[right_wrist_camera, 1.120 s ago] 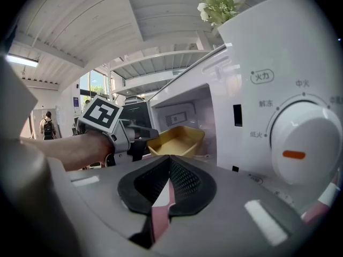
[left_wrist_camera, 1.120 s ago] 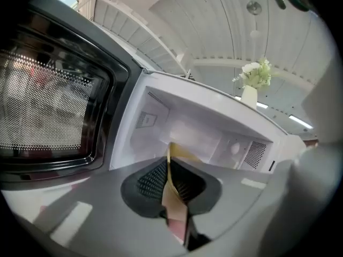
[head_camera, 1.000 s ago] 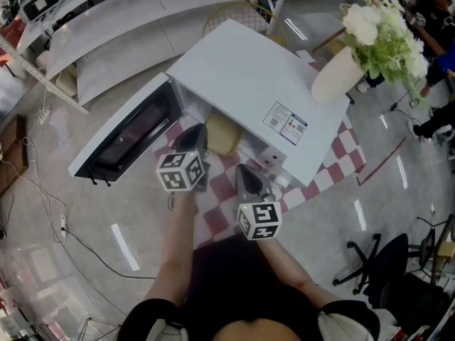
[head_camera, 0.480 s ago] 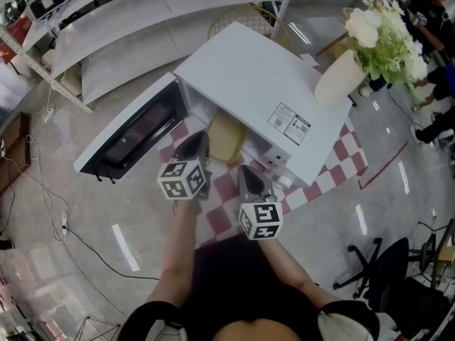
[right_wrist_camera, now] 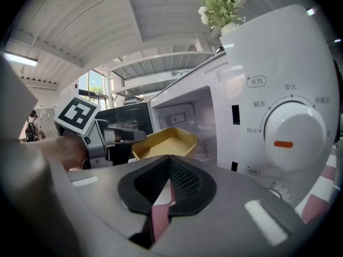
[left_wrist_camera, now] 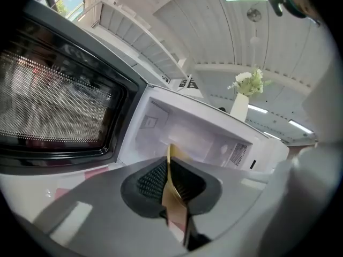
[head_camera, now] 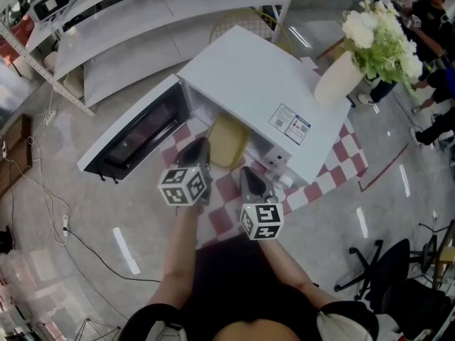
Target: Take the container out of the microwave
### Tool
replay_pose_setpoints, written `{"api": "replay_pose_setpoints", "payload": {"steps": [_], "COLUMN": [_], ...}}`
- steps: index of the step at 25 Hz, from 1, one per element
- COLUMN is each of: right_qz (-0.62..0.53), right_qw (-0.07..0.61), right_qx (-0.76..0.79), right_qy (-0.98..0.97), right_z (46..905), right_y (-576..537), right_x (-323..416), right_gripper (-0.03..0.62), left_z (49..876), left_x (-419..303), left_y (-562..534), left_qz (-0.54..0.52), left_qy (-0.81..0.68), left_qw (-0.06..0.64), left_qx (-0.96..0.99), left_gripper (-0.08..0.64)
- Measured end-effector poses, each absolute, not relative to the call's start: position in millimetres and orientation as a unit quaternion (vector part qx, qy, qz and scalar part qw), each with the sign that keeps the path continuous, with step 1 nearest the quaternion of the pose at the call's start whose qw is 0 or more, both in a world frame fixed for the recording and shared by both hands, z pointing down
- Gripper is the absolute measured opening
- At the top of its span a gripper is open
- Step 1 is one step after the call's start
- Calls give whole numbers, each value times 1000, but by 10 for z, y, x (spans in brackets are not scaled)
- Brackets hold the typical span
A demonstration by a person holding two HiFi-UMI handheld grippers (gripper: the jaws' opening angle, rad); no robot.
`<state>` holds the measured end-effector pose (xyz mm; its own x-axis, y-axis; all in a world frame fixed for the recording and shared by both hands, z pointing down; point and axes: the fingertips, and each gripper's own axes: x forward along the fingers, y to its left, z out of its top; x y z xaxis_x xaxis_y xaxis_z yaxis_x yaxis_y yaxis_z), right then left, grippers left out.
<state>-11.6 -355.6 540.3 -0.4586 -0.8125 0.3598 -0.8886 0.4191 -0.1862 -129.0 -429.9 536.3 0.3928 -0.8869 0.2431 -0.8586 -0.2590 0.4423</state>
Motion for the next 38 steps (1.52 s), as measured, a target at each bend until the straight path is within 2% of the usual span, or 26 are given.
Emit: {"api": "replay_pose_setpoints", "payload": {"steps": [38], "right_qz": [169], "right_qw": [105], "right_qx": [473], "right_qy": [-858], "right_z": [5324], "right_y": [-3504], "right_x": [-348], "right_gripper": [0], "left_z": [5297], "left_x": [-1838], "left_y": [-3668], "left_qz": [-55], "left_qy": [-603], "left_qw": [265], "left_qx": [750], "left_gripper": [26]}}
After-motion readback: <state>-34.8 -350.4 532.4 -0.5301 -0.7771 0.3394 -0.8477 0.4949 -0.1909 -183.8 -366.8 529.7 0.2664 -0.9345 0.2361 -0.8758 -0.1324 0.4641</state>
